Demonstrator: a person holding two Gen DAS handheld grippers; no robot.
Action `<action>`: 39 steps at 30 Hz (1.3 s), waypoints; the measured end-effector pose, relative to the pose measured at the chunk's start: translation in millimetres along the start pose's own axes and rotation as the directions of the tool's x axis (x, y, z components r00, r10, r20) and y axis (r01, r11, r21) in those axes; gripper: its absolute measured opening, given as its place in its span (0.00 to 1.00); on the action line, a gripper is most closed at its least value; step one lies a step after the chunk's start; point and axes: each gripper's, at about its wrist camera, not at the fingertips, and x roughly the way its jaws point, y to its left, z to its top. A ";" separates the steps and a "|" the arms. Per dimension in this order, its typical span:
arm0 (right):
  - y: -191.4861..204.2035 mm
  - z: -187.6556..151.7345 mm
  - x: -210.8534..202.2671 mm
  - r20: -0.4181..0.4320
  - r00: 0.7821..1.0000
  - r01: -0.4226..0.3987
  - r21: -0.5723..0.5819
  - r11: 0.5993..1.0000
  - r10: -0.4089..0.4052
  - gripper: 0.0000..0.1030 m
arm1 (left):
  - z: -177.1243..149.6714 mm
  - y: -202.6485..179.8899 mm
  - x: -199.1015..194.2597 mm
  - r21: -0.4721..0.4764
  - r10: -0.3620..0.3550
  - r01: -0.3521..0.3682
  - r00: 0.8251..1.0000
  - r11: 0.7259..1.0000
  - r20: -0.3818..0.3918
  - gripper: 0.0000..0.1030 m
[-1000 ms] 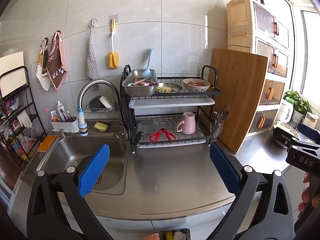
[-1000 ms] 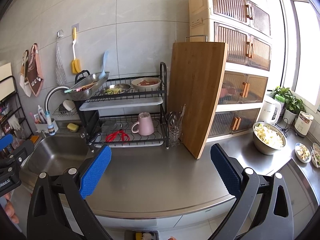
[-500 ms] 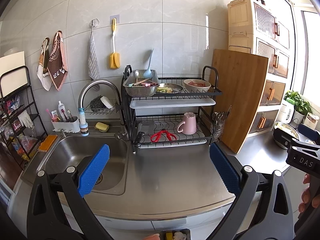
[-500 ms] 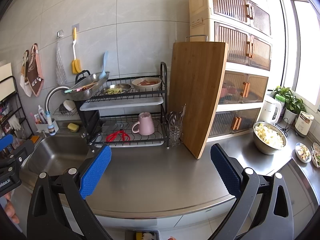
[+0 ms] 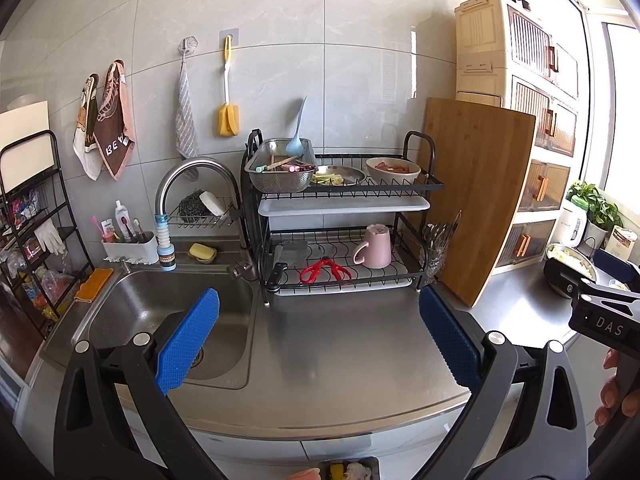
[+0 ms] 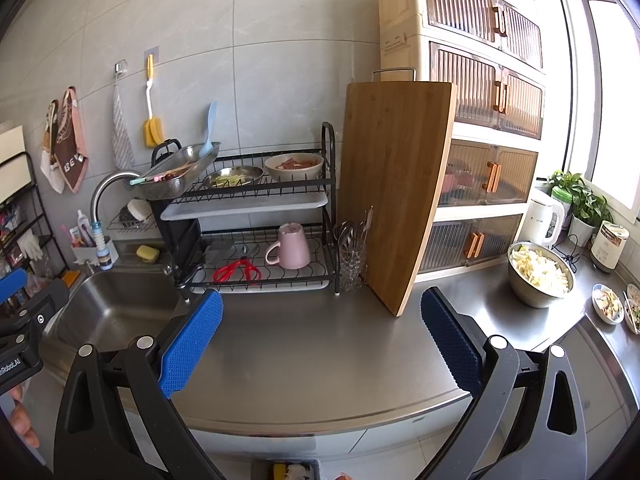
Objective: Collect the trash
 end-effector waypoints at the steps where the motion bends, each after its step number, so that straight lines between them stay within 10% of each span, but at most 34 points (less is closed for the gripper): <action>1: 0.0 -0.1 0.2 -0.001 1.000 0.001 0.000 1.000 -0.001 0.97 | -0.3 -0.2 0.0 -0.001 -0.002 0.002 1.000 1.000 0.000 0.92; 39: -2.4 -4.3 4.4 -0.016 1.000 -0.002 0.008 1.000 0.002 0.97 | -3.2 -4.7 0.7 0.008 0.039 -0.039 0.999 0.999 -0.007 0.92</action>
